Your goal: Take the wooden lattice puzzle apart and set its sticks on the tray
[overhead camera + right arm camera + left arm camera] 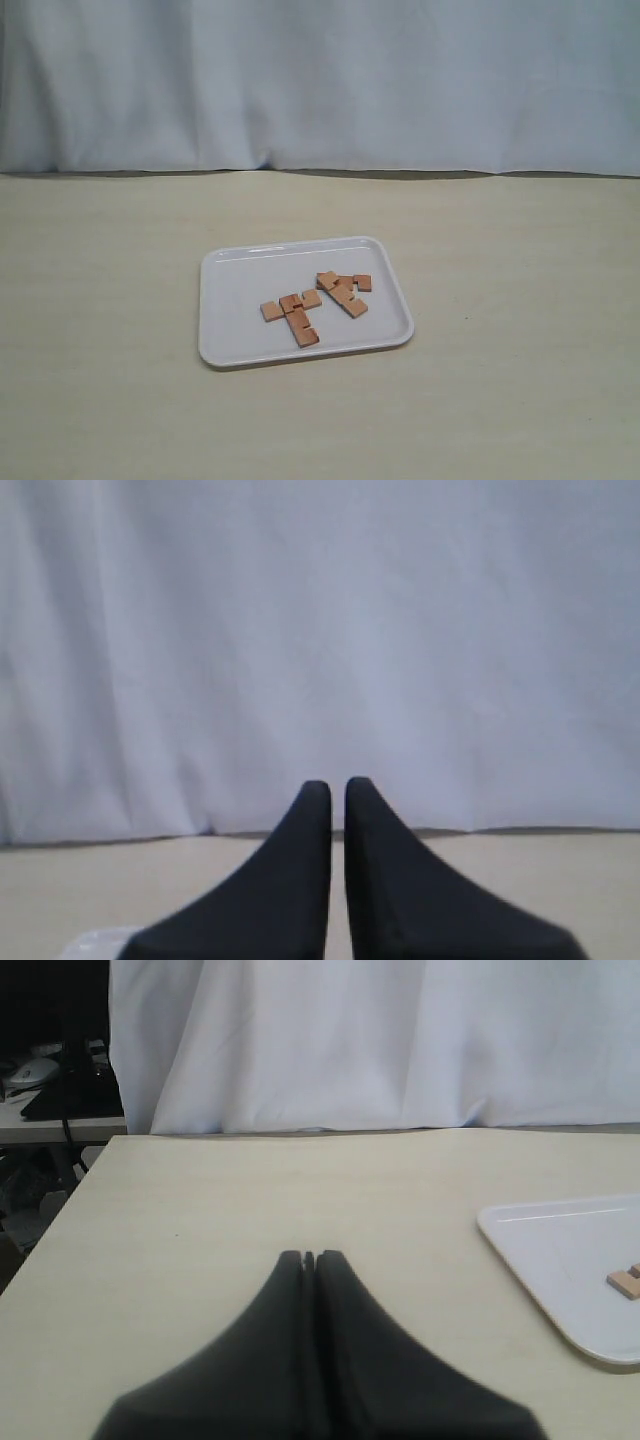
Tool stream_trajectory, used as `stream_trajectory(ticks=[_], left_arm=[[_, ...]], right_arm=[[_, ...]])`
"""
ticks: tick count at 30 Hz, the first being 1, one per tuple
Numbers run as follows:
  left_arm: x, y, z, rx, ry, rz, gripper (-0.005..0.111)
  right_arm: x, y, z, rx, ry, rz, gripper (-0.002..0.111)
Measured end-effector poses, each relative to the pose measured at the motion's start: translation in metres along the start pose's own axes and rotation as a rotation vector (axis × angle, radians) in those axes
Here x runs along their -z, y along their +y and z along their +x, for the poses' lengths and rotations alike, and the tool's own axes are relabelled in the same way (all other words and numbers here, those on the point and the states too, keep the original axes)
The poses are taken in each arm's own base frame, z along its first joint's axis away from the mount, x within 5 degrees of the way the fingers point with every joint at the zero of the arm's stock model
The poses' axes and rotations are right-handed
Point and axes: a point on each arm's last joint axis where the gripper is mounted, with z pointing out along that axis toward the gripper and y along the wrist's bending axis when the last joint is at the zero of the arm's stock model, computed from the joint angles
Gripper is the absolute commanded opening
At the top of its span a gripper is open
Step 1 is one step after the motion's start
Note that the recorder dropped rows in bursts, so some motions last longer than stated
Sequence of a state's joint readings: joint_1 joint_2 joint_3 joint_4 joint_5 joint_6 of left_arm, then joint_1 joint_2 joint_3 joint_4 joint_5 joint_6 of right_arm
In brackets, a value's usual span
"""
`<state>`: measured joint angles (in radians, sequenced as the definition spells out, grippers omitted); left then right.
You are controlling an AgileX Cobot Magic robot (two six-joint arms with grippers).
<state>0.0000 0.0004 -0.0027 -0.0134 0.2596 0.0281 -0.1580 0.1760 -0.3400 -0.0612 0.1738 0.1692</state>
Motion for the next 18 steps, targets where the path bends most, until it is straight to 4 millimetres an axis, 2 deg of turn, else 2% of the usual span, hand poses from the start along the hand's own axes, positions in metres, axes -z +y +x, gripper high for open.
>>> stream_trajectory(ticks=[9, 18], left_arm=[[0.000, 0.000, 0.000, 0.000, 0.000, 0.000, 0.000], [0.000, 0.000, 0.000, 0.000, 0.000, 0.000, 0.000]], right_arm=[[0.029, 0.001, -0.009, -0.002, -0.166, -0.019, 0.005], [0.031, 0.001, -0.010, -0.006, -0.177, -0.021, 0.005]])
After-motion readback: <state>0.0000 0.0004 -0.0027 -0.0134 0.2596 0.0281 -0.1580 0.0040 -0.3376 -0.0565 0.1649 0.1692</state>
